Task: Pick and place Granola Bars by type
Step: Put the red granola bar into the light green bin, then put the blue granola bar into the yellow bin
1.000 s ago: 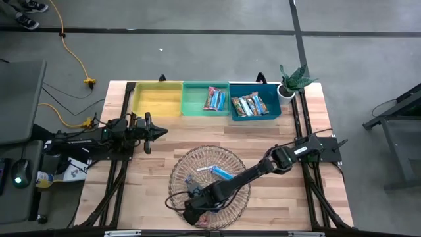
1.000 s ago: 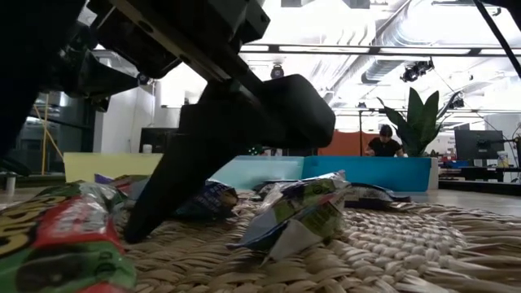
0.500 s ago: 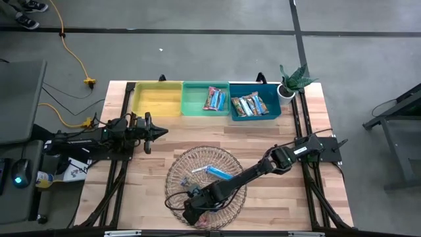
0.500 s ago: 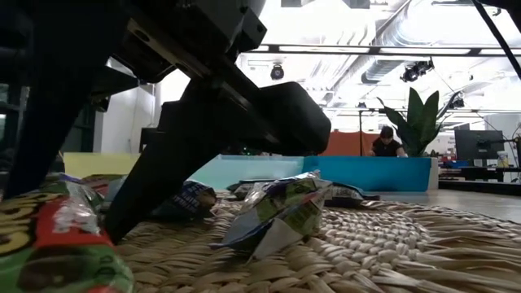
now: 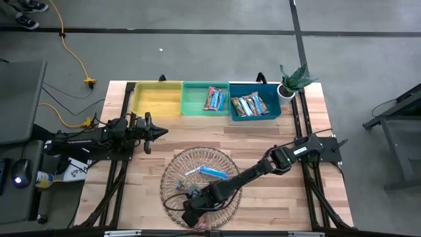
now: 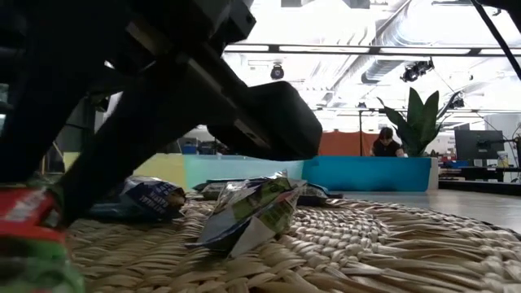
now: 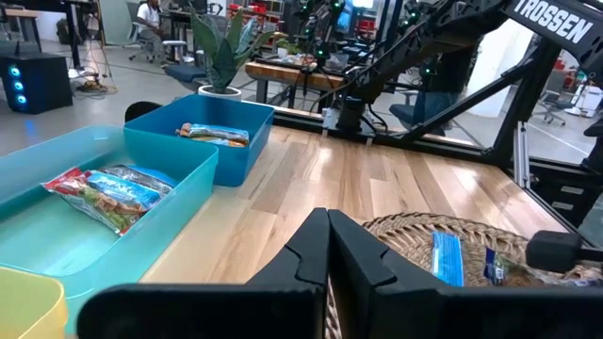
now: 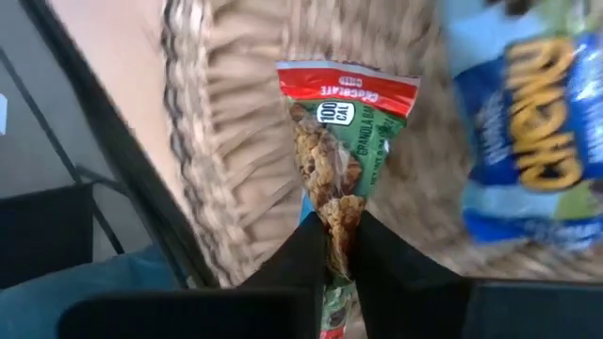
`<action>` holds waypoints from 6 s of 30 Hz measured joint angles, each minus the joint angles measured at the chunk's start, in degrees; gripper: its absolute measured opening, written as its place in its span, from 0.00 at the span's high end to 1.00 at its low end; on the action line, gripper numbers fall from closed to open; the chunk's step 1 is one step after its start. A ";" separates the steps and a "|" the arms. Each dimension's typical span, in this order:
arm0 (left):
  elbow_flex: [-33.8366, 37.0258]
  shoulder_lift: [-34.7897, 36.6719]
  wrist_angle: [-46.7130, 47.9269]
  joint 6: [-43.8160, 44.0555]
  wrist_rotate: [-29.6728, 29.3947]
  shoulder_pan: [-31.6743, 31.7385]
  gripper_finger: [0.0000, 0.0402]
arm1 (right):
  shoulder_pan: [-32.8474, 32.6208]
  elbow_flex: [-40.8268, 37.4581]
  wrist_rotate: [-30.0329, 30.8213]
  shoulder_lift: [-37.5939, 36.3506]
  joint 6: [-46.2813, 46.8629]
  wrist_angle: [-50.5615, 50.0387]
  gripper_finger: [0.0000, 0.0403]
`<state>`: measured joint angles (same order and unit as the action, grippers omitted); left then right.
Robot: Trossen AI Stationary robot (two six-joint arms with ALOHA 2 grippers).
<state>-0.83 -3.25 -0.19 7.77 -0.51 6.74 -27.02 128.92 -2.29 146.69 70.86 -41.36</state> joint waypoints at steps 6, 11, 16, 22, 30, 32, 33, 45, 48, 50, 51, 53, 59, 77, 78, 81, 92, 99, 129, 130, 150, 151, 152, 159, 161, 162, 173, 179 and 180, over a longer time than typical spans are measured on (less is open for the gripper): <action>0.01 0.00 0.00 0.02 0.00 0.00 1.00 | -0.12 0.00 -0.05 -0.34 -0.92 0.21 0.99; -0.01 0.01 0.00 0.02 0.00 0.00 1.00 | 0.49 0.02 0.41 -1.49 -2.21 0.10 0.99; -0.01 0.00 0.02 0.00 0.00 0.00 1.00 | 1.47 0.02 2.33 -3.73 -4.01 0.03 1.00; 0.00 0.01 0.00 0.01 -0.02 0.00 1.00 | 3.25 0.02 6.31 -8.14 -7.73 0.00 1.00; 0.00 0.02 0.00 0.01 -0.02 0.00 1.00 | 5.55 0.13 15.02 -16.14 -14.49 -0.41 1.00; 0.00 0.01 0.00 0.02 -0.02 0.00 1.00 | 6.09 0.13 17.05 -17.74 -15.96 -0.69 1.00; 0.01 0.00 0.00 0.02 -0.02 0.00 1.00 | 6.27 0.13 17.96 -18.57 -16.81 -1.11 1.00; -0.01 0.00 0.00 0.00 -0.02 0.00 1.00 | 11.82 0.13 24.93 -25.34 -26.99 -2.39 1.00; 0.01 0.01 0.00 0.02 -0.02 0.00 1.00 | 14.59 0.13 25.04 -26.17 -29.63 -2.53 1.00; 0.01 0.02 0.00 0.00 -0.02 0.00 1.00 | 16.64 0.13 24.26 -26.44 -30.99 -2.45 1.00; 0.01 0.02 0.00 0.02 -0.02 0.00 1.00 | 17.63 0.13 23.83 -26.49 -31.69 -2.32 1.00; -0.01 0.01 0.00 0.02 -0.02 0.00 1.00 | 19.44 0.13 23.15 -26.49 -33.20 -1.99 1.00; 0.01 0.00 0.00 0.02 -0.04 0.00 1.00 | 24.33 0.13 20.48 -26.49 -37.37 -1.30 1.00; 0.00 0.02 0.00 0.01 -0.04 0.00 1.00 | 38.03 0.11 15.68 -26.49 -44.46 2.66 1.00; 0.00 0.01 0.00 0.02 -0.04 0.00 1.00 | 39.09 0.11 15.68 -26.49 -44.87 2.66 1.00; 0.01 0.02 0.00 0.02 -0.04 0.00 1.00 | 42.39 0.11 15.65 -26.49 -45.83 2.60 1.00; 0.00 0.00 0.00 0.01 -0.04 0.00 1.00 | 53.84 -8.53 13.56 -26.53 -42.79 2.42 1.00; 0.01 0.00 0.00 0.02 -0.04 0.00 1.00 | 58.15 -22.58 5.20 -26.51 -39.38 8.27 1.00; 0.01 0.00 0.00 0.00 -0.06 0.00 1.00 | 60.16 -36.52 -3.86 -26.47 -34.25 15.08 0.92; 0.00 0.00 0.00 0.00 -0.07 0.00 1.00 | 60.16 -36.52 -3.93 -26.47 -33.85 15.09 0.91; -0.01 0.02 0.00 0.01 -0.07 0.00 1.00 | 58.84 -22.56 -17.51 -26.47 -50.75 16.27 0.70; -0.01 0.01 0.00 0.02 -0.07 0.00 1.00 | 58.36 -20.22 -18.36 -26.47 -51.85 15.59 0.69; -0.01 0.02 0.00 0.01 -0.07 0.00 1.00 | 57.82 -17.74 -19.03 -26.47 -53.10 14.69 0.69; 0.00 0.02 0.00 0.02 -0.07 0.00 1.00 | 52.87 1.75 -17.33 -26.47 -64.13 0.96 0.68; 0.01 0.02 0.00 0.02 -0.05 0.00 1.00 | 51.26 6.25 -15.34 -26.60 -66.80 -4.24 0.68; 0.01 0.01 0.00 0.02 -0.07 0.00 1.00 | 50.38 5.28 -14.69 -28.36 -67.54 -4.06 0.68; 0.01 0.00 0.00 0.00 -0.04 0.00 1.00 | 44.14 -18.63 -5.54 -52.79 -69.61 -0.59 0.68; -0.01 0.00 0.00 0.02 -0.06 0.00 1.00 | 41.68 -32.82 -4.04 -66.85 -66.09 2.75 0.68; 0.01 0.02 0.00 0.02 -0.04 0.00 1.00 | 41.17 -35.63 -3.90 -69.11 -65.26 4.33 0.68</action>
<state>-0.83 -3.22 -0.19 7.79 -0.56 6.74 14.16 93.29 -6.19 77.59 5.60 -37.03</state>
